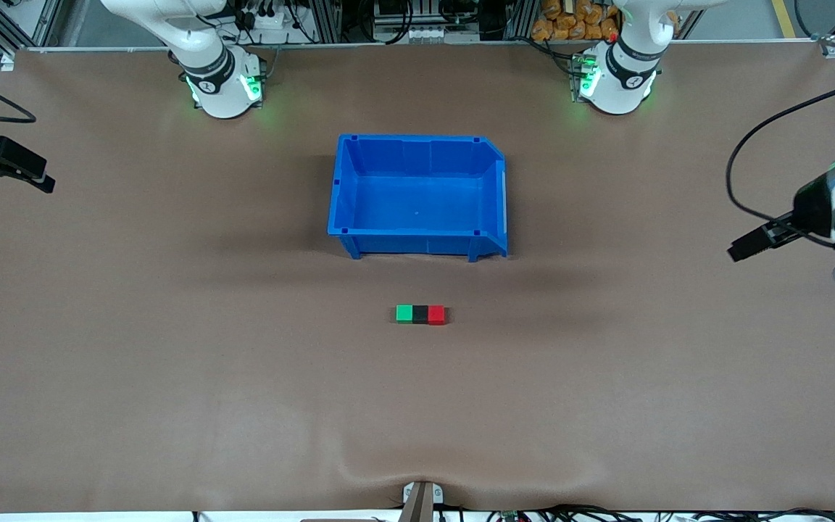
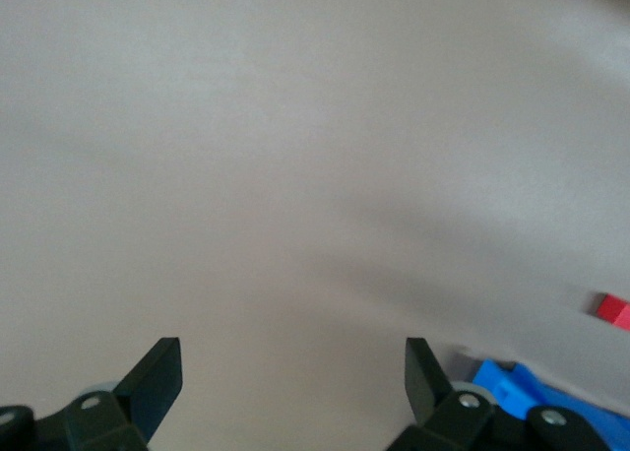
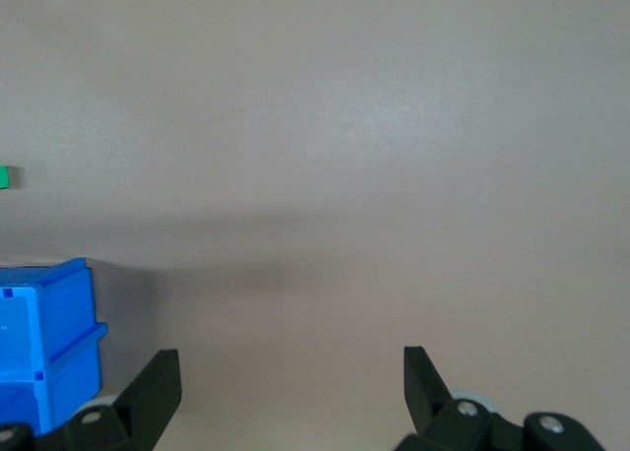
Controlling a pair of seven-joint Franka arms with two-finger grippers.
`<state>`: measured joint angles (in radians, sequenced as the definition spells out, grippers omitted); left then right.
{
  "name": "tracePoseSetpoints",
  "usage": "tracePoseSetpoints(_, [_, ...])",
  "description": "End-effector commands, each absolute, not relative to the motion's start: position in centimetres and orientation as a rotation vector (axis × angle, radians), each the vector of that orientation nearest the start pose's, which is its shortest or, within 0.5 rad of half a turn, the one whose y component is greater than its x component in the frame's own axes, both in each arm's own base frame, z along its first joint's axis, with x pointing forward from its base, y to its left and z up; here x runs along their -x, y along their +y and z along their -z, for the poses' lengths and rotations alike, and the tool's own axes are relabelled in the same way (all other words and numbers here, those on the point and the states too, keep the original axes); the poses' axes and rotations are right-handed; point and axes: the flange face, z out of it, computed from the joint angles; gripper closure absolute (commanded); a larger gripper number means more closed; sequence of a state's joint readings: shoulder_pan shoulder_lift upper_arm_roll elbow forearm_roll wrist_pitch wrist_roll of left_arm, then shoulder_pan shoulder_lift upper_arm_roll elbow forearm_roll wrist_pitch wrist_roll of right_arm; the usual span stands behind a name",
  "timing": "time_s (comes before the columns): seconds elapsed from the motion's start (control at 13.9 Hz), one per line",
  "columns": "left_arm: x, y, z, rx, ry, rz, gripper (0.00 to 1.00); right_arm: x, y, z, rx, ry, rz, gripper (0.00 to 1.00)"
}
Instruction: Attach green and red cubes to black cube
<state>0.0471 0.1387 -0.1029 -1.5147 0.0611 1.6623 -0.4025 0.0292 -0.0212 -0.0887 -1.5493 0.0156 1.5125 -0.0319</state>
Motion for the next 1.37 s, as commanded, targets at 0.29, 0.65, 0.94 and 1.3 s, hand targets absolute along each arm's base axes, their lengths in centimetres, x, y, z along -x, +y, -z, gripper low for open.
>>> tracePoseSetpoints(0.29, [-57.0,-1.8,-61.3,3.067,-0.386,-0.037,0.00,-54.1,-3.0,-64.3,3.125,0.061,-0.018,0.00])
tracePoseSetpoints(0.65, [-55.6,-2.0,-62.6,3.064,-0.362,-0.055,0.00,-54.1,-2.9,-64.3,3.125,0.059,-0.018,0.00])
tracePoseSetpoints(0.94, [-53.3,-3.2,-63.4,3.088,-0.297,-0.063,0.00,-54.1,-2.9,-64.3,3.125,0.059,-0.018,0.00])
tracePoseSetpoints(1.3, [-51.4,-4.4,-64.0,3.106,-0.265,-0.058,0.00,-54.1,-2.9,-64.3,3.125,0.059,-0.018,0.00])
